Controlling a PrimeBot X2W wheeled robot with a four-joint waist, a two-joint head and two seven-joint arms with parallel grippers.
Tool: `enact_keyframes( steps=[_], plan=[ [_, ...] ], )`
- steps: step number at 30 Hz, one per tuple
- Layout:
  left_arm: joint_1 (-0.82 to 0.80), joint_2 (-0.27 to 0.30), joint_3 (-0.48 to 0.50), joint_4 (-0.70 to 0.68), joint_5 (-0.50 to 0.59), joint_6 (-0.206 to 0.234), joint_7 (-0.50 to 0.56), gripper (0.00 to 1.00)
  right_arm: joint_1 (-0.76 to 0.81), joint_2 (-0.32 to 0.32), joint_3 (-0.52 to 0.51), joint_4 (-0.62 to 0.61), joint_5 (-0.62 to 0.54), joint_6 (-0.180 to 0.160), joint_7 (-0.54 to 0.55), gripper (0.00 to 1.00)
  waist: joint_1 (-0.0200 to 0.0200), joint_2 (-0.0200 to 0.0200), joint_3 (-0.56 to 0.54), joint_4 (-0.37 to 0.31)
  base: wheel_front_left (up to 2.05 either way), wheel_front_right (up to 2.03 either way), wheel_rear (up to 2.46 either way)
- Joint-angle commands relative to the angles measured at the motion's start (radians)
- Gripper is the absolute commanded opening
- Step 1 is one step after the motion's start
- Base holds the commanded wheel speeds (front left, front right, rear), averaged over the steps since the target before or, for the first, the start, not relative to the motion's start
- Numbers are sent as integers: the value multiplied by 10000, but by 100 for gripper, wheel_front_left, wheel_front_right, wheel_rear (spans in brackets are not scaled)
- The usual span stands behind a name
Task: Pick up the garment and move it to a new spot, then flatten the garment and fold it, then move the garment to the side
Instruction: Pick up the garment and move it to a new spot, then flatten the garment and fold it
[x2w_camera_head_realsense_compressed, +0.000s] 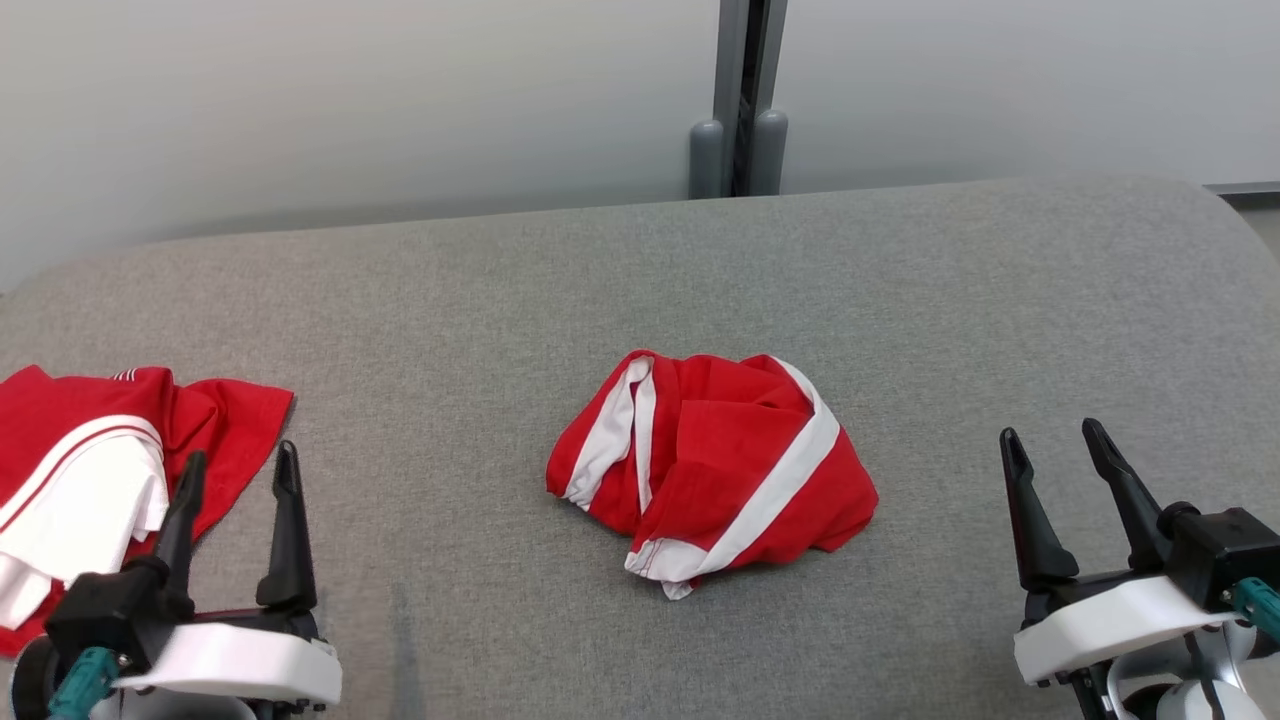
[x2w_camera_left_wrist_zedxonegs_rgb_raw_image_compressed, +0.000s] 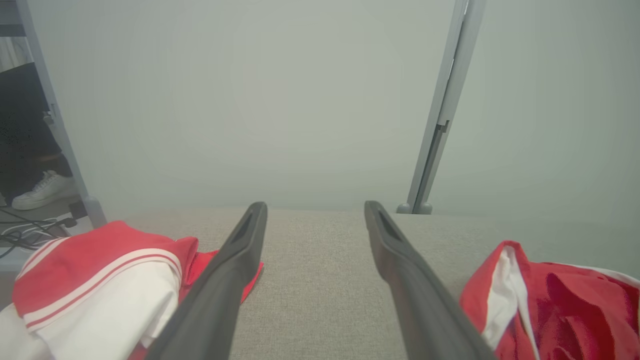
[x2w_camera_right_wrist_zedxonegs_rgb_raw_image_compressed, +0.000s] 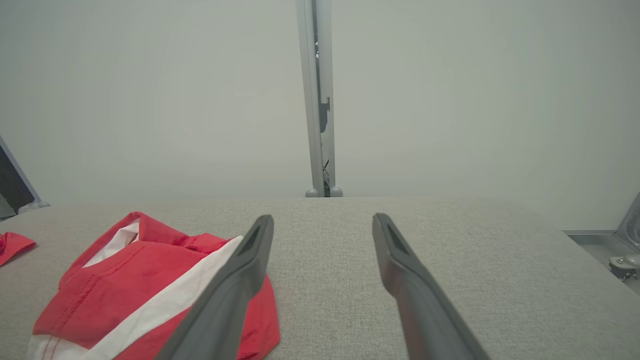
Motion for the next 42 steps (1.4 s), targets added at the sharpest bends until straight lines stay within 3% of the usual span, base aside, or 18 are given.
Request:
enact_keyframes(
  steps=[1, 14, 42],
  plan=[
    [151, 82, -80, -30, 113, 14, 138, 100, 99, -91, 19, 71, 25, 1, -49, 100, 0, 0, -241, -173, 0, 0, 0],
    [973, 248, -519, -80, 497, 193, 613, 100, 739, -49, 240, 104, 145, 1, 116, 100, 0, 0, -990, -279, 0, 0, 0],
    [588, 438, -594, 392, 367, 326, 405, 100, 1008, 157, 184, -382, 67, 1, 296, 100, 0, 0, -942, -149, 0, 0, 0]
  ],
)
